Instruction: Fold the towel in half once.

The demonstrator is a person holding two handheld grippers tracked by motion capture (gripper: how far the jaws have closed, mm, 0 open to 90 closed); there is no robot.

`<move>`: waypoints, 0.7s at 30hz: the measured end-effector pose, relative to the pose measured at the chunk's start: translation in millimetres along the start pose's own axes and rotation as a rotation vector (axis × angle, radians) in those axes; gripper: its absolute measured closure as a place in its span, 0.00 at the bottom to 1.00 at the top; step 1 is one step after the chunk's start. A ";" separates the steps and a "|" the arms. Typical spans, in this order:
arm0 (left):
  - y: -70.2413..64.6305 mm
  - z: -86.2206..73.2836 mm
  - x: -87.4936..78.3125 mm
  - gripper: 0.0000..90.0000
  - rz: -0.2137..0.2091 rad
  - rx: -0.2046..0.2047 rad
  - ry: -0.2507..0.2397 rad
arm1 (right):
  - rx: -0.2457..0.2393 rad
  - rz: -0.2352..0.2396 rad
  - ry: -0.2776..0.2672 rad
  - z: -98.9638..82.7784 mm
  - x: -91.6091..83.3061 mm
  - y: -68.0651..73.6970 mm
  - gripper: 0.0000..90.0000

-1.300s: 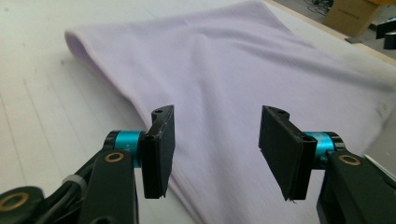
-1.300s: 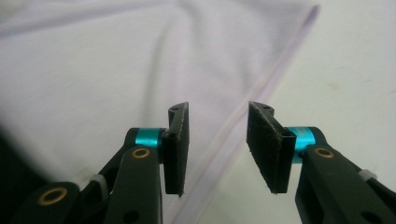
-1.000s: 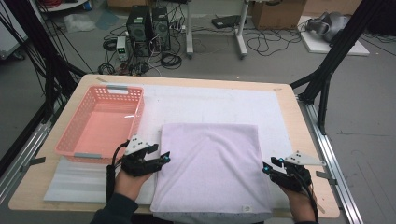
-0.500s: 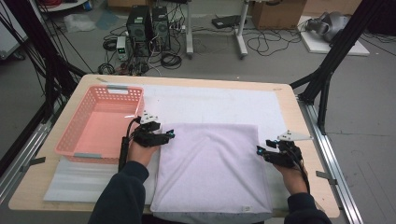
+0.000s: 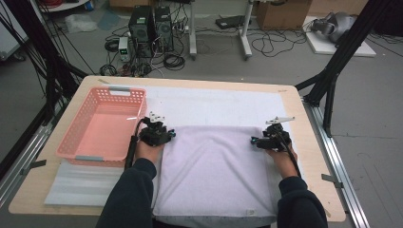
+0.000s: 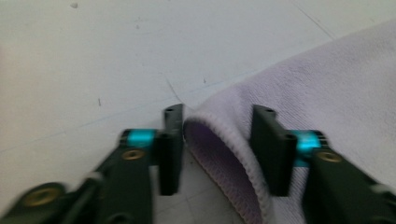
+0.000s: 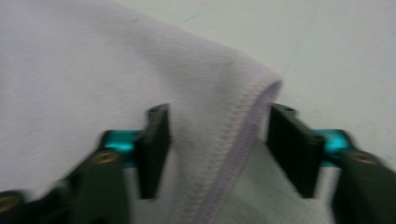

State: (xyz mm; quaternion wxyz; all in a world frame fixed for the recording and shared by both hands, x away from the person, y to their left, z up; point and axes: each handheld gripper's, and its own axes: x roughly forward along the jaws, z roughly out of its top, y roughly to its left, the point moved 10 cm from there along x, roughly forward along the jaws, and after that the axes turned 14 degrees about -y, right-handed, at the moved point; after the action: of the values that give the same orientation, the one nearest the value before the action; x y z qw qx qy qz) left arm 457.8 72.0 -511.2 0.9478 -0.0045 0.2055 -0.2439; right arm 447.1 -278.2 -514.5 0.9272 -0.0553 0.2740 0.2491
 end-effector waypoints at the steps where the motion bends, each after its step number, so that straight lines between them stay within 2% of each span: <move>1: -3.0 -0.3 0.2 0.86 -0.022 -0.013 0.002 | -0.010 0.019 0.004 0.5 -1.2 3.7 0.60; 3: -3.0 0.8 0.8 0.92 -0.012 -0.001 0.000 | -0.034 0.075 0.015 1.0 -2.6 13.1 0.89; 4: -0.9 2.0 0.5 0.93 0.007 -0.002 -0.005 | -0.040 0.083 0.020 1.0 -2.8 16.4 0.92; 6: 7.2 8.4 -0.7 0.94 0.054 -0.018 -0.047 | -0.056 0.084 0.031 2.9 -2.6 15.7 0.94; 8: 11.5 18.0 -1.5 0.95 0.067 -0.035 -0.107 | -0.040 0.074 0.003 7.0 -2.5 8.2 0.94; 9: 11.1 21.2 -0.3 0.95 0.058 -0.027 -0.106 | -0.023 0.076 -0.026 10.7 -2.4 5.0 0.94; 11: 10.8 30.9 3.0 0.95 0.048 -0.002 -0.115 | -0.037 0.064 -0.067 18.0 -2.3 -0.1 0.95; 13: 14.1 44.8 6.5 0.95 0.053 -0.018 -0.155 | -0.058 0.046 -0.089 24.2 -0.5 -4.5 0.95; 14: 16.2 51.6 9.2 0.95 0.058 -0.030 -0.171 | -0.066 0.034 -0.128 33.3 1.6 -9.1 0.95; 15: 18.1 58.4 11.7 0.95 0.062 -0.036 -0.185 | -0.066 0.034 -0.128 33.3 1.6 -9.1 0.95; 18: 21.4 76.1 22.3 0.95 0.067 -0.007 -0.202 | -0.069 0.003 -0.178 49.4 6.5 -16.9 0.94; 20: 23.6 86.3 28.6 0.94 0.063 -0.004 -0.230 | -0.076 -0.020 -0.175 56.1 12.7 -23.5 0.94; 21: 25.1 88.8 31.8 0.94 0.057 -0.013 -0.227 | -0.074 -0.023 -0.182 58.0 14.8 -25.3 0.94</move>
State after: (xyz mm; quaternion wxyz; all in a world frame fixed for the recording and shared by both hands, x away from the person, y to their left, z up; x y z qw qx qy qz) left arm 529.5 71.2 -444.9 0.9714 -0.0323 0.0986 -0.2136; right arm 498.2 -280.0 -474.4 0.9484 -0.0701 0.1787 0.2523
